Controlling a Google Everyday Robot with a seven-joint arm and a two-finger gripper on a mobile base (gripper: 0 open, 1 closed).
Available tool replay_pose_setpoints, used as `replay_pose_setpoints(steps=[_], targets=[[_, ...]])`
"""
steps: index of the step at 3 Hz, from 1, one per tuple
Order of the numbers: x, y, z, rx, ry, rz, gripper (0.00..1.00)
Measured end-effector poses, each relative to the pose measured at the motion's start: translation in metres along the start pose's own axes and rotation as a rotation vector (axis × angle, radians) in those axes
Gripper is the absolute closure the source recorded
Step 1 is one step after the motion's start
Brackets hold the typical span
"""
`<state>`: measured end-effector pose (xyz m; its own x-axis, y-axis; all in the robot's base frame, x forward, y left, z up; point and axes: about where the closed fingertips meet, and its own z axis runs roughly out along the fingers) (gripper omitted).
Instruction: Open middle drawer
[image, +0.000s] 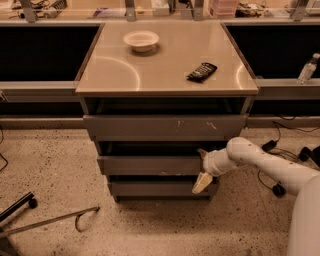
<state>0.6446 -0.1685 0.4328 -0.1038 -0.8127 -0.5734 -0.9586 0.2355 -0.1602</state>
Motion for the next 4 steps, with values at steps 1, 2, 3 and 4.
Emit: replay_pose_setpoints(steps=[1, 2, 3, 4], targets=[[0.0, -0.002, 0.011, -0.022, 0.008, -0.004, 0.0], [-0.001, 0.001, 0.025, -0.07, 0.023, -0.013, 0.0], [0.0, 0.016, 0.037, -0.158, 0.05, -0.032, 0.0], [-0.002, 0.018, 0.034, -0.171, 0.055, -0.032, 0.0]])
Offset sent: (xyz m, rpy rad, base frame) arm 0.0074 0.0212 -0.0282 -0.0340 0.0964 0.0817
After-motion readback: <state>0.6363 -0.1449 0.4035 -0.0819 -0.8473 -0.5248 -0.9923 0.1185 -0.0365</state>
